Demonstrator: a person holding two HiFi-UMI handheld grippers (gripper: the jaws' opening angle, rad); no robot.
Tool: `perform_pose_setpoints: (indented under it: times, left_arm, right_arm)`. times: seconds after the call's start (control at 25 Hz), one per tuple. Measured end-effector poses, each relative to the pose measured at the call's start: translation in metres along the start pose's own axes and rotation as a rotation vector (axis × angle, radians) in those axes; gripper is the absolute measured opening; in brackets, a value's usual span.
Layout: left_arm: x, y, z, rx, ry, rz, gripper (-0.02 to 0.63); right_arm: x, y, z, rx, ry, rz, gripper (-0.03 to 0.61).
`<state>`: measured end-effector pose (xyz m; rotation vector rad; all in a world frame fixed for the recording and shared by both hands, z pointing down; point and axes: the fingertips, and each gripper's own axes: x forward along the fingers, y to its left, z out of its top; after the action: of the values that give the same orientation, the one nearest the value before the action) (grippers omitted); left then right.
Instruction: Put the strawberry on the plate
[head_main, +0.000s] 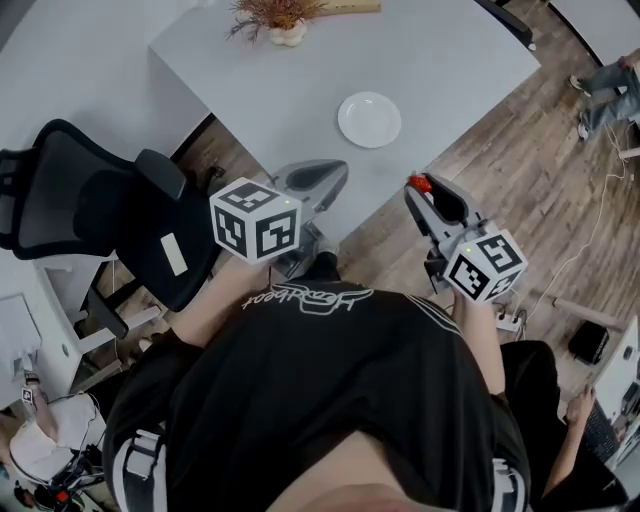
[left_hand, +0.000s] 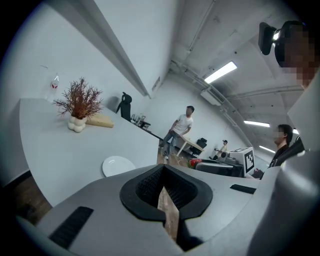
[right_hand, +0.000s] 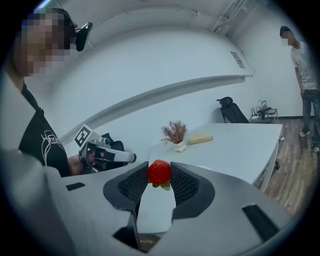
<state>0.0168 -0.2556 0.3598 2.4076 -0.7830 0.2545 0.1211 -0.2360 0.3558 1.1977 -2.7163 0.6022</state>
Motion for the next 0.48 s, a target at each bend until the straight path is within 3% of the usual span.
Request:
perform_pose_setpoints:
  times: [0.48]
  left_arm:
    - [0.027, 0.064, 0.018, -0.036, 0.047, -0.029, 0.006]
  right_arm:
    - [0.063, -0.031, 0.012, 0.02, 0.041, -0.021, 0.132]
